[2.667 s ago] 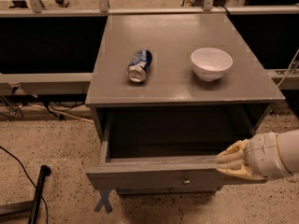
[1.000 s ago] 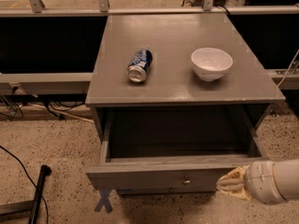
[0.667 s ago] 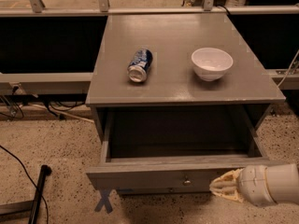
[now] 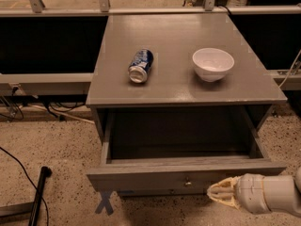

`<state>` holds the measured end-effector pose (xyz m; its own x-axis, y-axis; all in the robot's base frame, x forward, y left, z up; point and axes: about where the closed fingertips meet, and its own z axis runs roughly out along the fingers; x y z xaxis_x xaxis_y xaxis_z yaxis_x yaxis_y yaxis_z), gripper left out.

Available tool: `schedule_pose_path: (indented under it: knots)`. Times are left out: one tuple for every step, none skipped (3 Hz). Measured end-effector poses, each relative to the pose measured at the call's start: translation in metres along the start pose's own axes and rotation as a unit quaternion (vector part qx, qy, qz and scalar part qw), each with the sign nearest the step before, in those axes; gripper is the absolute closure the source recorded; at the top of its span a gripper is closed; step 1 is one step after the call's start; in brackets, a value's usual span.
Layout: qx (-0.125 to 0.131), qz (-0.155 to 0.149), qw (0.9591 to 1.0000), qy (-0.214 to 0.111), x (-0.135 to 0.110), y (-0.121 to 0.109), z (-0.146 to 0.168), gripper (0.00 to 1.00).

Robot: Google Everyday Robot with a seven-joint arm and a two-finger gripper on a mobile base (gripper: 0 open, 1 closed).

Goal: Close top drawer

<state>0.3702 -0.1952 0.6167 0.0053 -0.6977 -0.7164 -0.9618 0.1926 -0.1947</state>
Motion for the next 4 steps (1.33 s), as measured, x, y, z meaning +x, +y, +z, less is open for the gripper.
schedule_pose_path:
  knots:
    - [0.007, 0.004, 0.9999, -0.007, 0.011, -0.007, 0.01, 1.0]
    - [0.026, 0.005, 0.999, -0.035, 0.026, -0.034, 0.022, 1.0]
    - [0.051, 0.005, 0.9967, -0.063, 0.035, -0.06, 0.021, 1.0]
    - [0.07, 0.005, 0.9936, -0.089, 0.045, -0.089, 0.024, 1.0]
